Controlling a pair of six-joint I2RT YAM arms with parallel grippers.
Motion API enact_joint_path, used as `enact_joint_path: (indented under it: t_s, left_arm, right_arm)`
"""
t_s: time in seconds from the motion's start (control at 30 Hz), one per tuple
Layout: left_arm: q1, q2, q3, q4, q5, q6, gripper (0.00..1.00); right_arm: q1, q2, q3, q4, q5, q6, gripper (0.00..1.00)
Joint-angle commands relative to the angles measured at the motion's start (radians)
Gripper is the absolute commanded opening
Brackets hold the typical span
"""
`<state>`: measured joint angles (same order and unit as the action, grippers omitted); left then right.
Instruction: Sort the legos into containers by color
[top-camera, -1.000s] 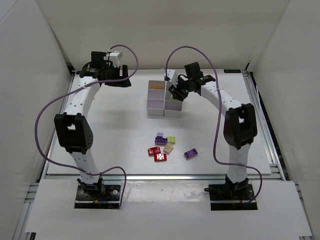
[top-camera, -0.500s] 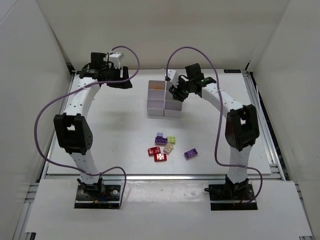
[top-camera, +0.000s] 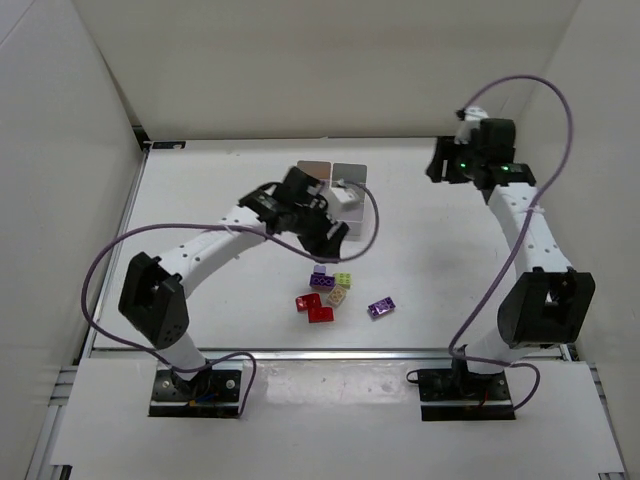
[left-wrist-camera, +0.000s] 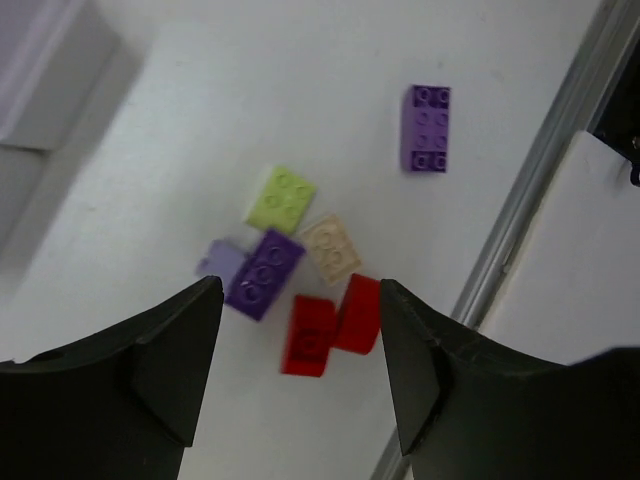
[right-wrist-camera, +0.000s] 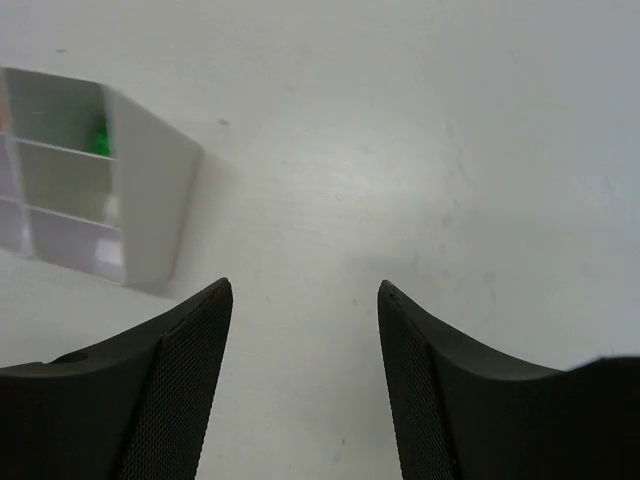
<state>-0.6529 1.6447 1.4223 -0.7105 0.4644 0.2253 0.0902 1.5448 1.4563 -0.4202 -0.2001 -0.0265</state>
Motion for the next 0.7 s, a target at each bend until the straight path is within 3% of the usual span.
enact_joint_path:
  t_s: [0.0,0.2,0.3,0.47,0.67]
  left_arm:
    - [-0.108,-0.01,-0.022,0.042,-0.171,-0.101,0.75]
    - [-0.22,0.108,-0.016,0.04,-0.265,-0.187,0.8]
    - [-0.221,0.162,-0.006,0.034,-0.245,-0.045,0.88]
    - [-0.179,0.207,0.024,0.025,-0.196,0.193,0.89]
    - [-0.168,0.251,0.052,0.013,-0.205,0.27,0.87]
  right_arm:
    - [-0.142,-0.009,-0.074,-0.14,-0.01,0.238,0.64]
    - [-0.247,-0.092,-0.175,-0.121,-0.042,0.209,0.64]
    - [-0.259,-0.117,-0.211,-0.115,-0.114,0.198,0.63]
    - [-0.26,-0.13,-0.249,-0.094,-0.167,0.206,0.62]
    - [-0.262,-0.121,-0.249,-0.086,-0.188,0.198,0.62]
